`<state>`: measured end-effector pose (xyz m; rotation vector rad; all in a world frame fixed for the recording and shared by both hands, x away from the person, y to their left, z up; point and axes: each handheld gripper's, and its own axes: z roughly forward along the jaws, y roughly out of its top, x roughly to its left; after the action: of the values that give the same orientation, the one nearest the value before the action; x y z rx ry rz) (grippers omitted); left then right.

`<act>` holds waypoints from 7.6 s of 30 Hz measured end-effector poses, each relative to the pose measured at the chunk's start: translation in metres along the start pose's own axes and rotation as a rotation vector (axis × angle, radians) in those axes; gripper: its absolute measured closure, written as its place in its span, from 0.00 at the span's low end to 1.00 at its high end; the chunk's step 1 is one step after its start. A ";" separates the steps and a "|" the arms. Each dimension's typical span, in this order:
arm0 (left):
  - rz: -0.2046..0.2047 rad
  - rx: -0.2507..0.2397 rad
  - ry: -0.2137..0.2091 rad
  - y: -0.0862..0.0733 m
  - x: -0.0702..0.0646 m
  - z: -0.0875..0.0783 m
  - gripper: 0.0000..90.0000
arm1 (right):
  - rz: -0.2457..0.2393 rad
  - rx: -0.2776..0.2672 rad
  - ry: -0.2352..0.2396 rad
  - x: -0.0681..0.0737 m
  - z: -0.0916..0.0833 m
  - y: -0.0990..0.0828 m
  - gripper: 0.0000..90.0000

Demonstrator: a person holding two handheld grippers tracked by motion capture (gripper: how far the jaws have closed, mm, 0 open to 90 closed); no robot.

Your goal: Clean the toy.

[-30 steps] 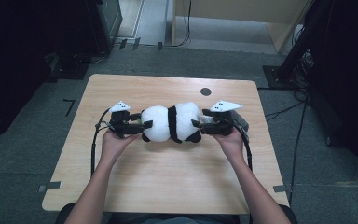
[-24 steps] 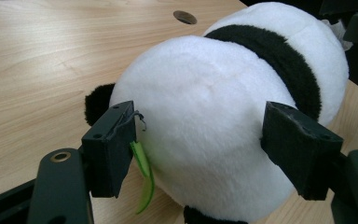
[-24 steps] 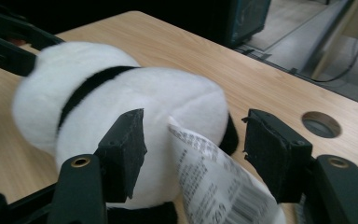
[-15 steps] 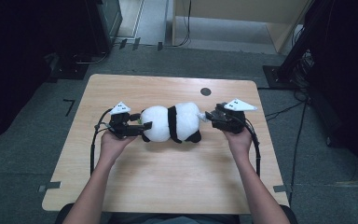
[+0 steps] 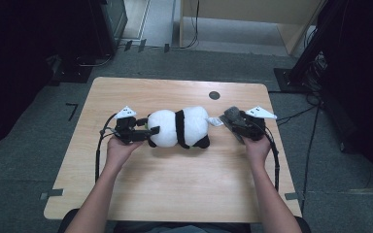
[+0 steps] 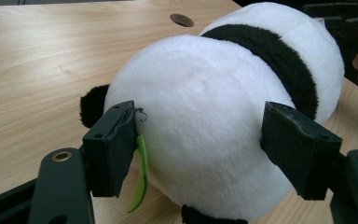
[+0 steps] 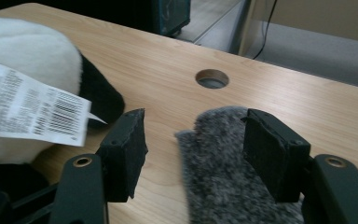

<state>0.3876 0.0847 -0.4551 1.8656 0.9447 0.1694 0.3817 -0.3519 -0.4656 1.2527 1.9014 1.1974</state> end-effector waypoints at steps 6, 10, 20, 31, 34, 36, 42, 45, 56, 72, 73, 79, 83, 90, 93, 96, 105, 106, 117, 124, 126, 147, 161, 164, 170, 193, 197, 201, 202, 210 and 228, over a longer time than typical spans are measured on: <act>0.003 0.004 0.008 0.001 -0.002 -0.001 0.30 | 0.045 0.030 -0.055 -0.020 0.004 -0.010 0.44; -0.003 -0.009 0.012 0.003 -0.003 0.000 0.31 | 0.075 0.044 -0.067 -0.032 0.009 -0.018 0.44; 0.007 -0.019 0.011 0.001 -0.002 0.002 0.31 | 0.065 0.077 -0.102 -0.040 0.026 -0.036 0.46; 0.015 -0.009 0.016 0.000 -0.003 0.003 0.28 | -0.005 0.170 -0.131 -0.032 0.038 -0.042 0.54; 0.011 -0.009 0.015 0.000 -0.002 0.003 0.27 | 0.024 0.186 -0.126 -0.034 0.038 -0.042 0.54; 0.014 -0.008 0.018 -0.001 -0.002 0.004 0.27 | 0.058 0.197 -0.115 -0.036 0.039 -0.042 0.54; 0.021 -0.006 0.021 -0.001 -0.002 0.004 0.26 | 0.138 0.209 -0.077 -0.042 0.039 -0.042 0.57; 0.018 -0.002 0.019 -0.001 -0.002 0.004 0.26 | 0.169 0.211 -0.077 -0.043 0.039 -0.043 0.57; 0.023 0.000 0.031 0.000 -0.004 0.002 0.26 | 0.174 0.187 -0.052 -0.039 0.036 -0.041 0.82; 0.039 0.011 0.036 -0.002 -0.006 0.011 0.14 | 0.097 0.177 0.026 -0.011 0.012 0.005 0.82; 0.052 0.019 0.039 -0.003 -0.006 0.012 0.12 | 0.086 0.172 0.032 -0.008 0.010 0.009 0.82; 0.050 0.049 0.021 -0.007 -0.001 0.017 0.03 | 0.061 0.143 0.072 0.005 0.006 0.031 0.82; 0.043 0.045 -0.011 -0.008 0.000 0.018 0.09 | 0.044 0.147 0.097 0.012 0.008 0.042 0.82; 0.034 0.062 -0.003 -0.008 -0.002 0.017 0.31 | 0.013 0.156 0.111 0.021 0.011 0.060 0.83; 0.029 0.067 -0.006 -0.008 -0.003 0.016 0.37 | 0.005 0.156 0.113 0.022 0.010 0.070 0.83; 0.027 0.070 -0.008 -0.008 -0.002 0.015 0.40 | -0.009 0.154 0.118 0.024 0.009 0.079 0.83; 0.006 0.073 -0.014 -0.007 -0.003 0.013 0.44 | -0.064 0.139 0.137 0.040 0.011 0.110 0.83; 0.006 0.074 -0.014 -0.007 -0.002 0.013 0.44 | -0.069 0.133 0.144 0.043 0.012 0.114 0.83; -0.003 0.059 -0.011 -0.008 -0.003 0.013 0.44 | -0.146 0.128 0.190 0.080 0.030 0.146 0.83; -0.002 0.057 -0.008 -0.008 -0.004 0.013 0.45 | -0.186 0.140 0.224 0.105 0.050 0.156 0.83; -0.001 0.057 -0.008 -0.008 -0.004 0.013 0.45 | -0.187 0.146 0.237 0.113 0.056 0.157 0.83; -0.008 0.051 0.001 -0.010 -0.005 0.012 0.46 | -0.279 0.301 0.313 0.176 0.121 0.134 0.82; -0.012 0.053 0.008 -0.009 -0.005 0.012 0.46 | -0.240 0.349 0.252 0.125 0.111 0.129 0.82; -0.017 0.051 0.008 -0.009 -0.006 0.013 0.46 | -0.223 0.344 0.237 0.113 0.106 0.128 0.81; -0.019 0.050 0.007 -0.009 -0.005 0.013 0.46 | -0.167 0.338 0.206 0.083 0.095 0.123 0.81; -0.024 0.047 0.006 -0.010 -0.004 0.012 0.46 | -0.133 0.297 0.144 0.048 0.065 0.125 0.82; -0.024 0.047 0.007 -0.010 -0.004 0.012 0.46 | -0.153 0.267 0.172 0.065 0.062 0.142 0.82; -0.022 0.048 0.006 -0.009 -0.004 0.012 0.46 | -0.180 0.255 0.199 0.084 0.065 0.153 0.82; -0.022 0.048 0.006 -0.009 -0.004 0.012 0.46 | -0.191 0.251 0.208 0.089 0.066 0.156 0.82; -0.020 0.047 0.007 -0.009 -0.005 0.012 0.46 | -0.213 0.250 0.272 0.132 0.084 0.167 0.82; -0.031 0.050 0.011 -0.009 -0.005 0.013 0.46 | -0.251 0.354 0.343 0.181 0.132 0.138 0.82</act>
<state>0.3859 0.0742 -0.4674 1.8965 0.9925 0.1390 0.4726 -0.1149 -0.3969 0.9766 2.5260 1.0208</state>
